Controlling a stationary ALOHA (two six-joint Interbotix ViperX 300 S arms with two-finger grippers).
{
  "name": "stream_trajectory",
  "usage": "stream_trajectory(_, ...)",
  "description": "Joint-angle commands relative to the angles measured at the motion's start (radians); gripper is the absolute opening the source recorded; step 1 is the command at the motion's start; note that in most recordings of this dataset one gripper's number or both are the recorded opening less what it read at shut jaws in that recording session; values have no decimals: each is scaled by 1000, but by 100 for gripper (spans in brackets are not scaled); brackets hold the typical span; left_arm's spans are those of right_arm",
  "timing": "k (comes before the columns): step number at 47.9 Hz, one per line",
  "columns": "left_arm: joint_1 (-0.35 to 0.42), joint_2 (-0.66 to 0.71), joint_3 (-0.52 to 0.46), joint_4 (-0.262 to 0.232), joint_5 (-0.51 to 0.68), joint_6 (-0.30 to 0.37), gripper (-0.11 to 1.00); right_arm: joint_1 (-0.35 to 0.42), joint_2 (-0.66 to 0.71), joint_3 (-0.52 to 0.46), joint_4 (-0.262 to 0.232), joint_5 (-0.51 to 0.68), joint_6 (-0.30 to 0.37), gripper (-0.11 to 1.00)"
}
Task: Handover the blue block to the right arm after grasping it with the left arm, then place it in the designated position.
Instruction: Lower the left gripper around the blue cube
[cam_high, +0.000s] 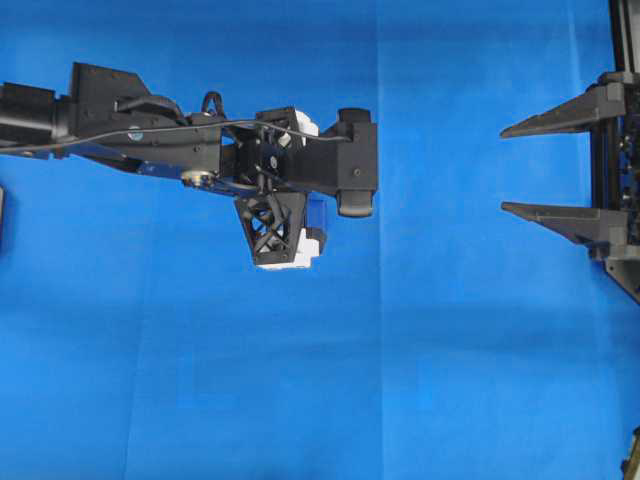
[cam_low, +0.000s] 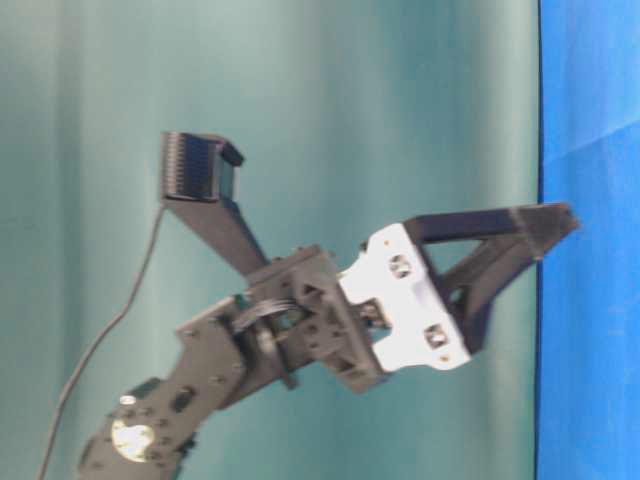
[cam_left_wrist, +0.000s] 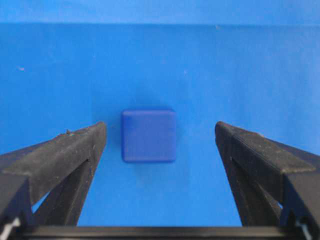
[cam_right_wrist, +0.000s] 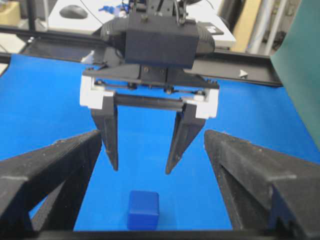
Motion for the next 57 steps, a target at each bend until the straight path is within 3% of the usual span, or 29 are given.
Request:
stream_trajectory(1,-3,-5,11,2,-51,2,93,-2,11,-25,3,-6,0,97)
stream_trajectory(35,21,114,133,2,-256,2,93,-2,31,-18,3,-12,0,97)
stream_trajectory(57,21,138,133,2,-275,3,93,-2,32,-18,3,-11,0,97)
